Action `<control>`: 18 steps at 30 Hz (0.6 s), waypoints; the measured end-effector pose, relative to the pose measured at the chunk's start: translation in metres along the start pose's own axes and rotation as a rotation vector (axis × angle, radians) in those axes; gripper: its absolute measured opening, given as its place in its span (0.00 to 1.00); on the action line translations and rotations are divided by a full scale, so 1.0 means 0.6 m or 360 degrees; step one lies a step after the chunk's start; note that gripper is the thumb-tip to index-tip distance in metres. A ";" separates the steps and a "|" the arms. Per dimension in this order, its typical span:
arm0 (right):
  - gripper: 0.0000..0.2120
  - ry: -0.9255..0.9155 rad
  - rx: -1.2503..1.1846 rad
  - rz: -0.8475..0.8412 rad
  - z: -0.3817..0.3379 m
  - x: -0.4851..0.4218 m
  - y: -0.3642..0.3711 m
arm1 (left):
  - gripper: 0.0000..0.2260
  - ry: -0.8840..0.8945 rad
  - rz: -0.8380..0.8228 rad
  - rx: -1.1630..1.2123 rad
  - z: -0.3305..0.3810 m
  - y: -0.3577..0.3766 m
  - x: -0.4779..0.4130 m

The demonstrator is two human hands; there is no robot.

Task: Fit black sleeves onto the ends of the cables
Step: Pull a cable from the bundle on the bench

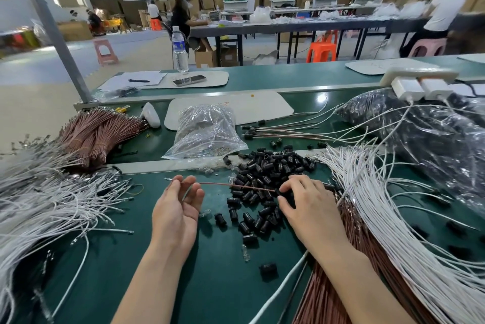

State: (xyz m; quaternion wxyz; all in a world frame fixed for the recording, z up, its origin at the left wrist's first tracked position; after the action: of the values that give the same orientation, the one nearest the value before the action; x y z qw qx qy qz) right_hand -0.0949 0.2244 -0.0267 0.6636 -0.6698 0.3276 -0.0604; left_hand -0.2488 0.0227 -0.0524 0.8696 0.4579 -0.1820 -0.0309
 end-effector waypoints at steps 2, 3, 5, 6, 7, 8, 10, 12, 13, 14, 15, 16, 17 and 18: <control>0.10 -0.0008 0.0007 -0.0017 0.000 -0.001 0.002 | 0.09 -0.0005 0.0005 -0.0002 0.000 0.000 0.000; 0.13 0.0004 0.0022 -0.0041 0.001 -0.002 0.004 | 0.09 -0.0007 0.0005 -0.0002 0.000 0.000 0.000; 0.16 0.0032 0.0055 -0.0081 0.001 -0.003 0.008 | 0.09 -0.0010 0.0001 0.0001 0.000 0.000 0.000; 0.16 0.0035 0.0058 -0.0087 0.001 -0.003 0.008 | 0.09 -0.0011 0.0000 0.0004 0.000 -0.001 -0.001; 0.14 0.0034 0.0052 -0.0084 0.000 -0.002 0.007 | 0.09 -0.0011 -0.0001 0.0007 0.000 -0.001 -0.001; 0.12 0.0036 0.0036 -0.0067 -0.001 -0.001 0.004 | 0.09 -0.0011 -0.0002 0.0010 0.000 -0.002 -0.001; 0.10 0.0028 -0.0024 0.0010 -0.001 -0.002 -0.004 | 0.08 -0.0015 0.0001 0.0017 0.001 -0.003 -0.001; 0.09 0.0023 -0.0194 0.0137 -0.002 -0.002 -0.018 | 0.08 -0.0028 0.0002 0.0026 0.000 -0.003 -0.001; 0.09 0.0056 -0.0342 0.0192 0.000 -0.003 -0.026 | 0.08 -0.0035 0.0000 0.0034 0.000 -0.002 0.000; 0.10 0.0114 -0.0526 0.0220 0.005 -0.002 -0.032 | 0.09 -0.0040 0.0000 0.0050 0.001 -0.002 0.000; 0.11 0.0191 -0.0738 0.0209 0.010 -0.002 -0.033 | 0.09 -0.0040 -0.0002 0.0074 0.001 -0.001 0.000; 0.11 0.0283 -0.0973 0.0152 0.014 -0.001 -0.031 | 0.09 -0.0035 -0.0009 0.0104 0.002 0.000 0.001; 0.11 0.0387 -0.1272 0.0068 0.016 0.000 -0.026 | 0.09 -0.0028 -0.0020 0.0132 0.004 0.001 0.001; 0.10 0.0500 -0.1654 -0.0031 0.014 0.000 -0.019 | 0.09 -0.0022 -0.0033 0.0154 0.005 0.002 0.002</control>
State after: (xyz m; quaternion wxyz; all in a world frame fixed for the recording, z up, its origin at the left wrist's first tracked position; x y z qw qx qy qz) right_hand -0.0862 0.2304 -0.0169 0.1873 -0.8956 0.4034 0.0041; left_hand -0.2487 0.0210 -0.0494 0.8448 0.5011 -0.1846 -0.0344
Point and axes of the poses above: each hand's wrist, its own x-axis away from the middle knuckle, its own y-axis out of the palm, z = x × y, the point moved 7 cm from there along -x, towards the middle knuckle, and after that the axes turned 14 degrees about x, right-handed, at the moved point
